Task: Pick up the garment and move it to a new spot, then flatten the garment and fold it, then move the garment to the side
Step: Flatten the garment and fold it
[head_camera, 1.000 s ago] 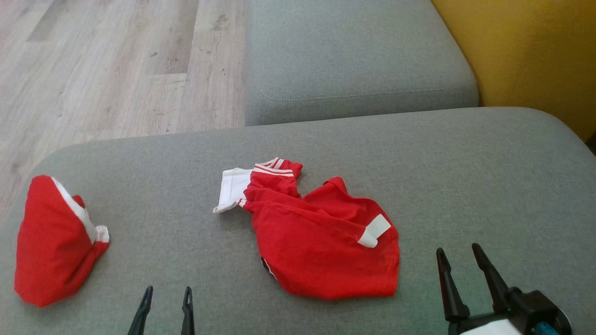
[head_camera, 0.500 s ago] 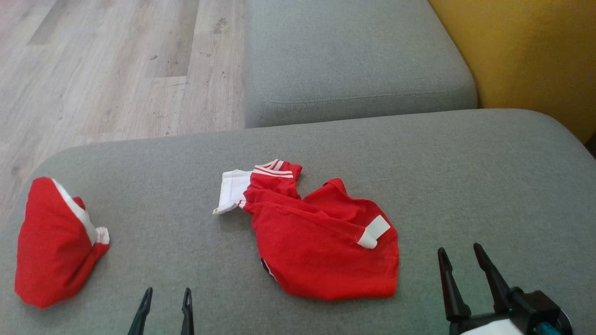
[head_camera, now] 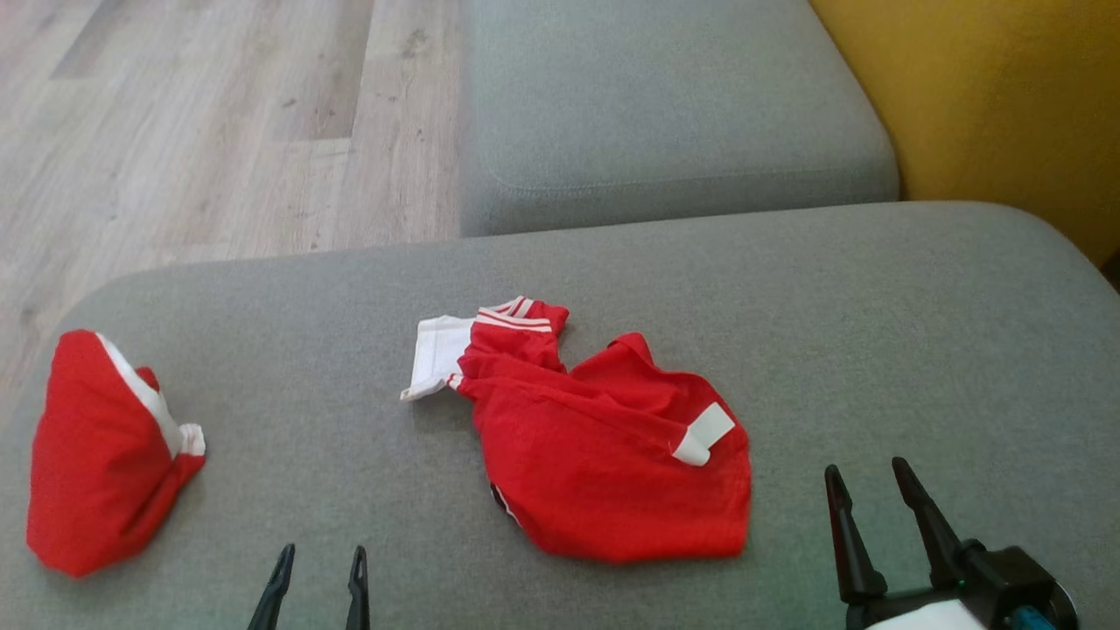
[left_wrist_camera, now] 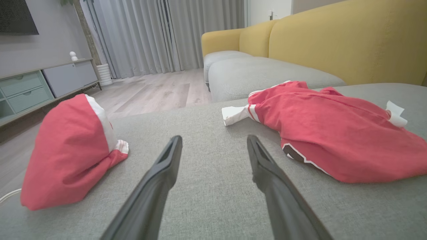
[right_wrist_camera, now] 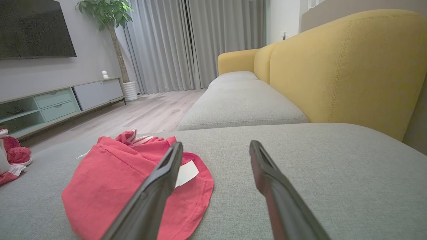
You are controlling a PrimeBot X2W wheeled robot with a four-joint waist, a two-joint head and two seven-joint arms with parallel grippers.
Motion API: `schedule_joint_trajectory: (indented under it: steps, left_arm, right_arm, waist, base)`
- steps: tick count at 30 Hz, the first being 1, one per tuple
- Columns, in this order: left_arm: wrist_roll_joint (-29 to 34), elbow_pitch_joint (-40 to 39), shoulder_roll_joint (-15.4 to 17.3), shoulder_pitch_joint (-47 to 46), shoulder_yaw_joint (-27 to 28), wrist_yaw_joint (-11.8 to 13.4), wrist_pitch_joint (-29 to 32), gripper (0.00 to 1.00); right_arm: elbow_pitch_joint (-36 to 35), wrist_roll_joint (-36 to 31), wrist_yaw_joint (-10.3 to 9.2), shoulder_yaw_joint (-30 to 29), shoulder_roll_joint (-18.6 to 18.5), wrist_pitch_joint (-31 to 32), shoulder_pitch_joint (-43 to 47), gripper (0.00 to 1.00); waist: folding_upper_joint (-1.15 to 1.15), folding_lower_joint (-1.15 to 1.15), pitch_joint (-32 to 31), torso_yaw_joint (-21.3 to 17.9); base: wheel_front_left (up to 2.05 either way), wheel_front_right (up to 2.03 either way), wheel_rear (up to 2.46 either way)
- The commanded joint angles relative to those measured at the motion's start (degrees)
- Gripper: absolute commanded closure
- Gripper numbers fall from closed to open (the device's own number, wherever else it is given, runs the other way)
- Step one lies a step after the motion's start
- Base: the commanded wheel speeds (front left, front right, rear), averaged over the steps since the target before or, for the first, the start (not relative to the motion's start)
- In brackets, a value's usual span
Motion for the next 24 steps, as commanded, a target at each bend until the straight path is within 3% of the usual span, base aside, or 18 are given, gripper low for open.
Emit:
schedule_joint_trajectory:
  steps: [1,6,13,24]
  left_arm:
    - [0.36,-1.18,-0.48,-4.52,2.52,-0.53,-0.47,0.00]
    - [0.04,2.94,-1.63,-12.33,2.00,-2.14,-0.47,0.00]
    - [-1.11,16.59,-3.38,-30.35,0.58,-4.59,1.62,0.00]
    - [-4.23,41.75,-4.27,-54.07,2.11,-3.34,12.41,0.00]
  right_arm:
    - [-2.19,0.01,-0.04,1.20,-0.30,-0.31,-1.70,0.00]
    - [-2.76,-0.89,-0.04,2.00,-0.30,-0.31,-2.86,0.00]
    - [-3.77,-1.61,-0.04,4.32,-1.12,-0.31,-6.46,0.00]
    - [-5.31,-0.98,-0.04,7.37,-2.74,-0.31,-14.97,0.00]
  waist:
    - [0.00,0.00,0.69,-0.04]
    - [0.00,0.00,3.61,-0.47]
    - [0.00,0.00,10.72,-2.76]
    - [0.00,0.00,22.70,-6.42]
  base:
    - [0.00,0.00,0.00]
    - [0.00,0.00,0.00]
    - [0.00,0.00,0.00]
    - [0.00,0.00,0.00]
